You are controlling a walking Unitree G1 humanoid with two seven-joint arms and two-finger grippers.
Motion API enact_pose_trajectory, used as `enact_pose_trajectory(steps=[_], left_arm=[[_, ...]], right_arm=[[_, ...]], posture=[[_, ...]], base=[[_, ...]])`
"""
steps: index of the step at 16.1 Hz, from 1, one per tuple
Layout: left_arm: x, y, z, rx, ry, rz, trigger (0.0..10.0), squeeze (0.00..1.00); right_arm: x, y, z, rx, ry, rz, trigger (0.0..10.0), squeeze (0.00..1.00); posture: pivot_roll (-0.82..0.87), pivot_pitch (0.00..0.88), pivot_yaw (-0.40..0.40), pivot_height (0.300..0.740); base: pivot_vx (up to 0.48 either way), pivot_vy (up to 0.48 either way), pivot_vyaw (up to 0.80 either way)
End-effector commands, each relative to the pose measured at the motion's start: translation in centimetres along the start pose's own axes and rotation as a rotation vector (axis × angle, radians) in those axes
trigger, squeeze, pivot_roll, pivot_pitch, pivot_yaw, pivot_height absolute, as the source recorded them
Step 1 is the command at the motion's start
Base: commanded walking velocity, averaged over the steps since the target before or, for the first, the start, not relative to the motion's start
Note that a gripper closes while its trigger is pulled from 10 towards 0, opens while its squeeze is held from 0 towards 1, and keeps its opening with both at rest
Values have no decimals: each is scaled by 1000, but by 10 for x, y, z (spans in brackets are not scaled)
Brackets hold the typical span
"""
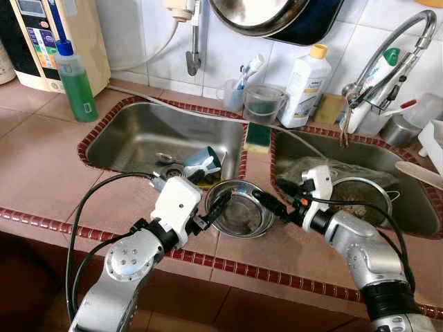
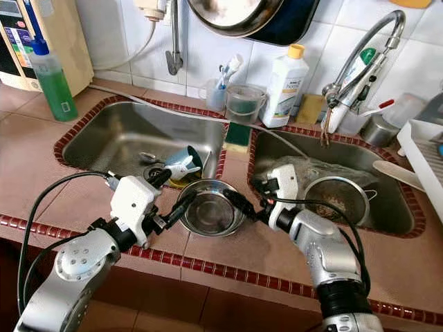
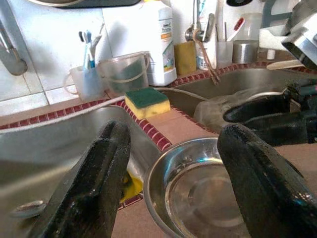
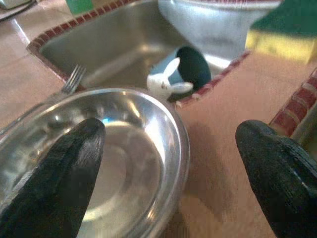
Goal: Kitchen organization
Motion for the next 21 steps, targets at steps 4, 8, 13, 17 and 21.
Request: enact_pose_trajectory(steps=[4, 8, 13, 17, 21], left_arm=[[1, 0, 6, 14, -13, -3, 10000, 0], [2, -1, 7, 14, -20, -9, 10000, 0], [1, -11, 6, 7, -18, -75, 10000, 0], [-6, -32, -2, 34, 12, -185, 10000, 0], [-5, -30, -3, 23, 22, -182, 10000, 0]], right_arm=[[-3, -7, -9, 58, 63, -3, 9725, 0], [-5, -7, -19, 114, 92, -2, 0, 0], [-7, -9, -21, 129, 107, -17, 0, 0], [-6, -13, -18, 133, 101, -37, 0, 0], [-6, -15, -20, 144, 103, -52, 0, 0]], posture=[[8, 17, -120, 732], [2, 7, -116, 732], [-1, 0, -115, 732], [1, 0, -115, 732], [2, 2, -115, 732]], base=[[0, 0, 0], [0, 0, 0], [0, 0, 0], [0, 0, 0], [0, 0, 0]])
Point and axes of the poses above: a point about 5 cm out from each wrist's last joint towards the gripper, its own x axis pointing out of the wrist towards the gripper, its own z axis along the axis of the wrist's last joint, y = z × x, the point moved 5 cm from there along x, pointing out of the wrist towards the gripper, and after that the axes turned 15 degrees about x, right-handed, at the moved point
